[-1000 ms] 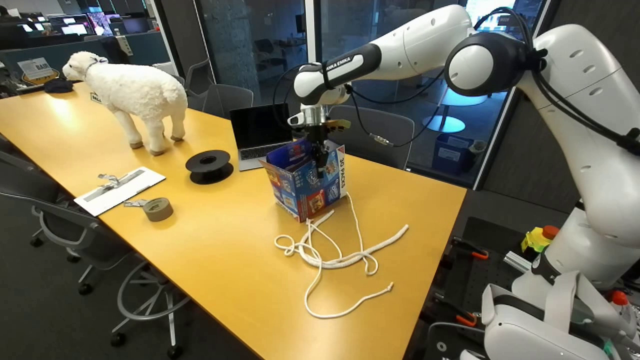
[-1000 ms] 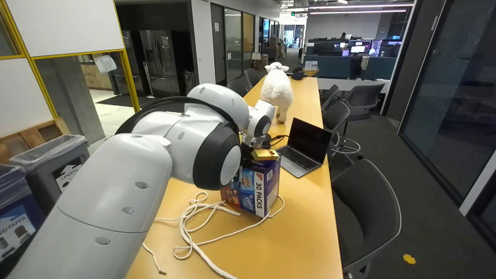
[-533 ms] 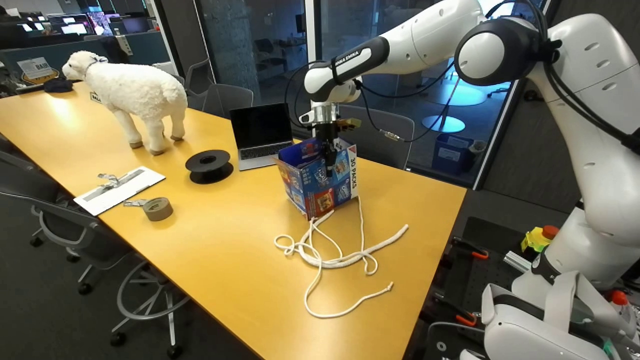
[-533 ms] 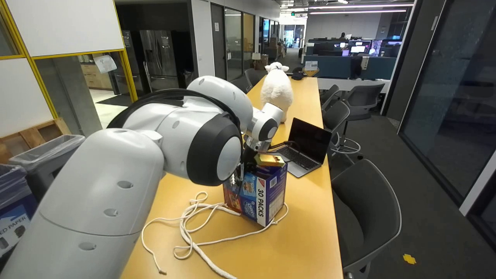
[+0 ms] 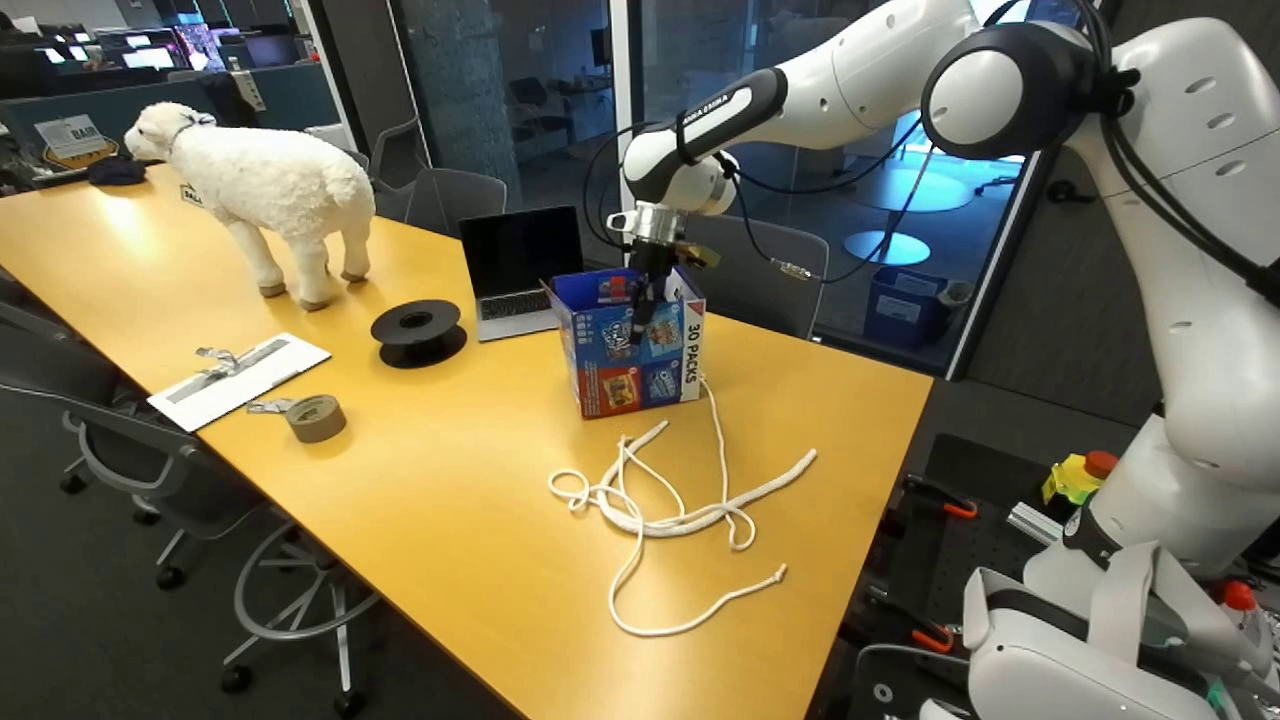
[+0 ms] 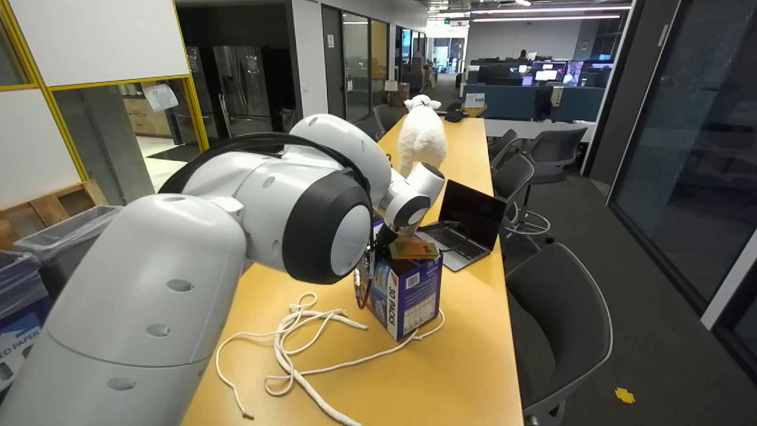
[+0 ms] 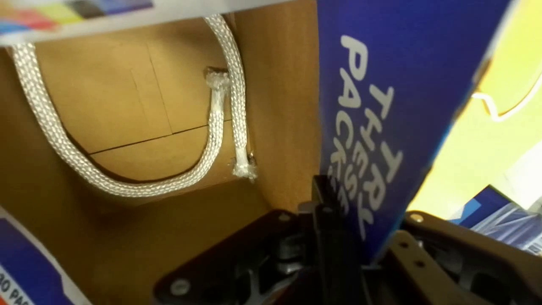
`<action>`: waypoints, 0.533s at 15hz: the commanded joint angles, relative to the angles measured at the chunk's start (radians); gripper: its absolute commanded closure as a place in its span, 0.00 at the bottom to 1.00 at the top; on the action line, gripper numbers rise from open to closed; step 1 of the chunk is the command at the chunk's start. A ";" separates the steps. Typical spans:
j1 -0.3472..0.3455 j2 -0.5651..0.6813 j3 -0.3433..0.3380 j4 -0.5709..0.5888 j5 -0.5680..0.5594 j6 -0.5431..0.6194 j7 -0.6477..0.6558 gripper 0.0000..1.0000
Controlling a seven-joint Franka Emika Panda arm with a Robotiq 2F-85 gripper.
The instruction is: Put one rope in the box, the move the box to the right, the put the remaining ropes in the box
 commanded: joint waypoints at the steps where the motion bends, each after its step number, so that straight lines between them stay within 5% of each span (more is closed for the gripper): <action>1: -0.002 -0.006 0.009 -0.040 0.034 0.101 -0.007 0.99; 4: 0.011 -0.005 -0.001 -0.047 0.010 0.131 0.024 0.98; 5: 0.019 -0.010 -0.009 -0.052 -0.003 0.129 0.049 0.73; 8: 0.030 -0.028 -0.024 -0.062 -0.012 0.151 0.139 0.60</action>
